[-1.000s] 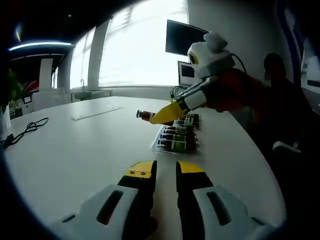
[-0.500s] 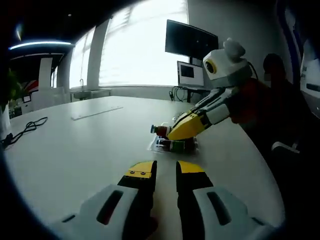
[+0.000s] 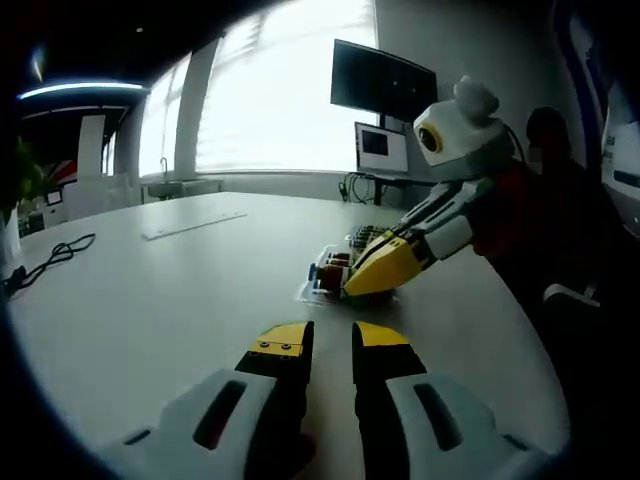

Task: Grip medicine bottles put into box

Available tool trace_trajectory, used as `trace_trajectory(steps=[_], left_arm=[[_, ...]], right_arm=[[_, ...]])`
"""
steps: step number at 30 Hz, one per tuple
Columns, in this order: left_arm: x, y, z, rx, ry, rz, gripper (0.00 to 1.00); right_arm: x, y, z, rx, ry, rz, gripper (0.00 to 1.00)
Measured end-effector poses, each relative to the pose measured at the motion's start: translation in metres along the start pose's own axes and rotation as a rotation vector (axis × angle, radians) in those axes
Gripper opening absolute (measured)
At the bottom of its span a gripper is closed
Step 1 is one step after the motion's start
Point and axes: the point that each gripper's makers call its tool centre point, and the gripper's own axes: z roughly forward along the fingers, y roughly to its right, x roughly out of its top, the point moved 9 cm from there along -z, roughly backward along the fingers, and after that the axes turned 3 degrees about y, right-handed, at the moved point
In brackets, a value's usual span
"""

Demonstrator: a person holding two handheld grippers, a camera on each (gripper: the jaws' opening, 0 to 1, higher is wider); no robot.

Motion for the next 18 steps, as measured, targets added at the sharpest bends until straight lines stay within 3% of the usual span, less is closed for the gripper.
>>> trace_trajectory(steps=[8,18], left_arm=[[-0.0008,-0.0003,0.0000,0.002,-0.004,0.001,0.10],[-0.0017,0.0011,0.0010,-0.002,-0.012,0.000,0.10]], right_arm=[[-0.0027,-0.0041,0.0030,0.004,-0.023,-0.036,0.07],[0.0031,-0.0023,-0.0016,0.038,0.009,-0.019,0.05]])
